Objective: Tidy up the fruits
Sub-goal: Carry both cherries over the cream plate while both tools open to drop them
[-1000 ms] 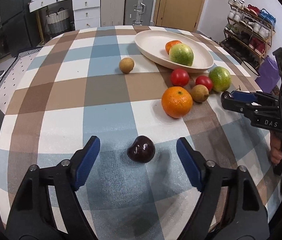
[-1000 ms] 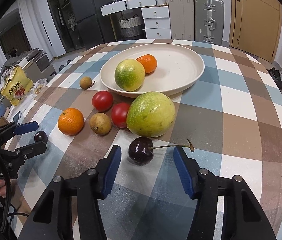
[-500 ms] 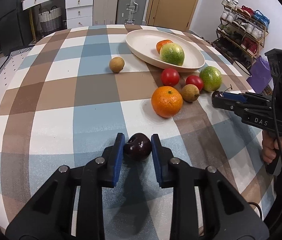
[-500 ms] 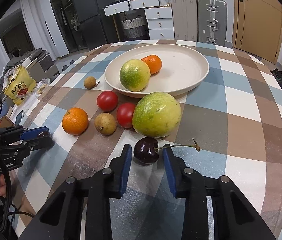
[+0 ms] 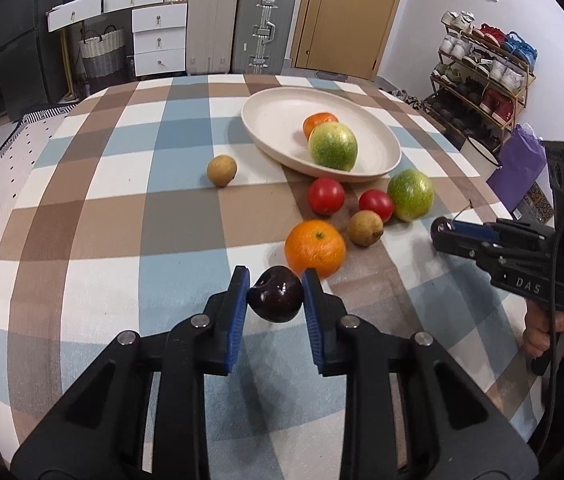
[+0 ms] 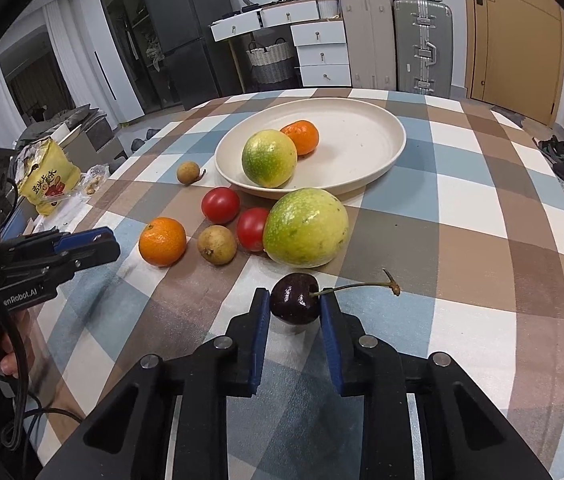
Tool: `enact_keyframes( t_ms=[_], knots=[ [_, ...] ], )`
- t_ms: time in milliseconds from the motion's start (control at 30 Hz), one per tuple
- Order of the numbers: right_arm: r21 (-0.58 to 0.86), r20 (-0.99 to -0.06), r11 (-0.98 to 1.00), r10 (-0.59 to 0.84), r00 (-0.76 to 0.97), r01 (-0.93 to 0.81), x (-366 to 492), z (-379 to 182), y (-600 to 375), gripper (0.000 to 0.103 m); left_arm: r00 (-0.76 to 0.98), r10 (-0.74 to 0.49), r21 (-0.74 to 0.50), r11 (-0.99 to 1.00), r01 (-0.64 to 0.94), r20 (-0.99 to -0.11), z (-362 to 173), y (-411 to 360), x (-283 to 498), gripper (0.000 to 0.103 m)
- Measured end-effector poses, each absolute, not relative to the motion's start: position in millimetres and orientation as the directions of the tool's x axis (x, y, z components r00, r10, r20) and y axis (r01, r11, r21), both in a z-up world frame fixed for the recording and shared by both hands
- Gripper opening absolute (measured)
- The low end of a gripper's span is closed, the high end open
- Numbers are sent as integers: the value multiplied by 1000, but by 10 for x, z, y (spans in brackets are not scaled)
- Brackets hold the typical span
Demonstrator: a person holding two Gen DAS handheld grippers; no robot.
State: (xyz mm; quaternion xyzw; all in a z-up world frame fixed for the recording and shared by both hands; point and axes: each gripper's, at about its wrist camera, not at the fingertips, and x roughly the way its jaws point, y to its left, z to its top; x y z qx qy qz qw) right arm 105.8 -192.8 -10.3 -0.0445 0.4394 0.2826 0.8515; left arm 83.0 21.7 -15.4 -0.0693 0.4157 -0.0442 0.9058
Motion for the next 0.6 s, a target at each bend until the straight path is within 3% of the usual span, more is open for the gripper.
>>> enact_keyframes(
  t_ms=[600],
  knots=[
    [220,-688,821,513,513,-526,1139,356,-2045,25,713,-148,-152,987,59,-685,230,103,1228,24]
  ],
)
